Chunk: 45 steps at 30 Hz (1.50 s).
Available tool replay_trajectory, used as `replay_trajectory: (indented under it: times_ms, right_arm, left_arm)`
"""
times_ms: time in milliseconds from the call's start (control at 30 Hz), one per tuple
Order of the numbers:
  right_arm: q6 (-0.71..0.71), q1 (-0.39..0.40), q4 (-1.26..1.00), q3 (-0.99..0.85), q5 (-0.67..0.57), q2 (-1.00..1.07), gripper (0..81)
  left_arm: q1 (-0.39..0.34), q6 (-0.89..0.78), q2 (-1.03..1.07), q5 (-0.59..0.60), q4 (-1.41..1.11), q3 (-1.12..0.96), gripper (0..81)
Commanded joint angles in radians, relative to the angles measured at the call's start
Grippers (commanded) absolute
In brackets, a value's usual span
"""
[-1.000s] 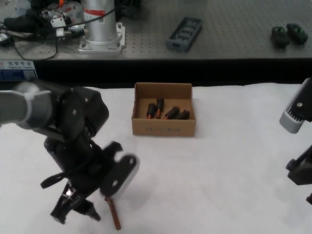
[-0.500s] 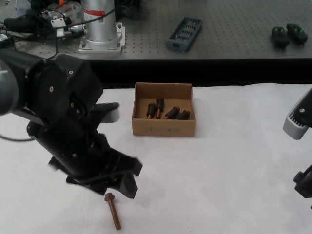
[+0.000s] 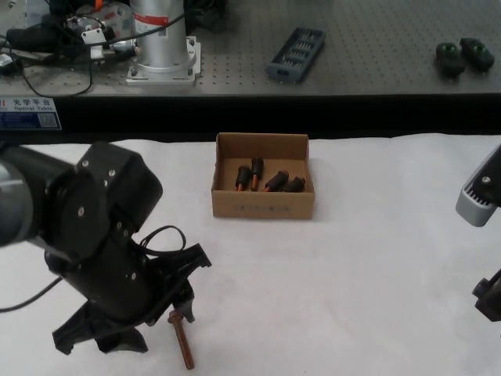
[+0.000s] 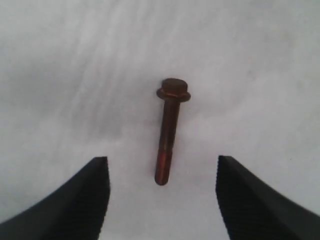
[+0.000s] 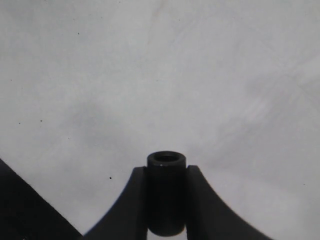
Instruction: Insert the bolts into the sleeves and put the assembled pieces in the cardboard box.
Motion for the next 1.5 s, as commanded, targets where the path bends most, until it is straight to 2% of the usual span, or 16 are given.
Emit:
replay_trajectory:
  times_ms: [0,333,733,900,1133,1367,1467]
  right_arm:
    - [0.002,-0.005,-0.001,-0.003,-0.014,-0.015,2.6]
    - [0.002,-0.005,-0.002,-0.003,-0.014,-0.015,2.6]
    - [0.002,-0.005,-0.002,-0.003,-0.014,-0.015,2.6]
    - [0.002,-0.005,-0.002,-0.003,-0.014,-0.015,2.6]
    - [0.002,-0.005,-0.002,-0.003,-0.014,-0.015,2.6]
    - [0.002,-0.005,-0.002,-0.003,-0.014,-0.015,2.6]
    - [0.002,-0.005,-0.002,-0.003,-0.014,-0.015,2.6]
  left_arm:
    - [-0.005,-0.062,0.023,-0.021,-0.043,0.022,41.7]
    - [-0.052,-0.065,0.097,-0.019,-0.199,0.021,41.7]
    - [-0.060,-0.062,0.174,-0.045,-0.196,0.021,41.7]
    - [-0.060,-0.053,0.174,-0.088,-0.197,0.021,37.7]
    - [-0.060,0.015,0.174,-0.155,-0.197,0.021,28.1]
    - [-0.060,0.034,0.174,-0.221,-0.197,0.021,26.1]
    - [-0.060,0.065,0.174,-0.230,-0.197,0.021,20.7]
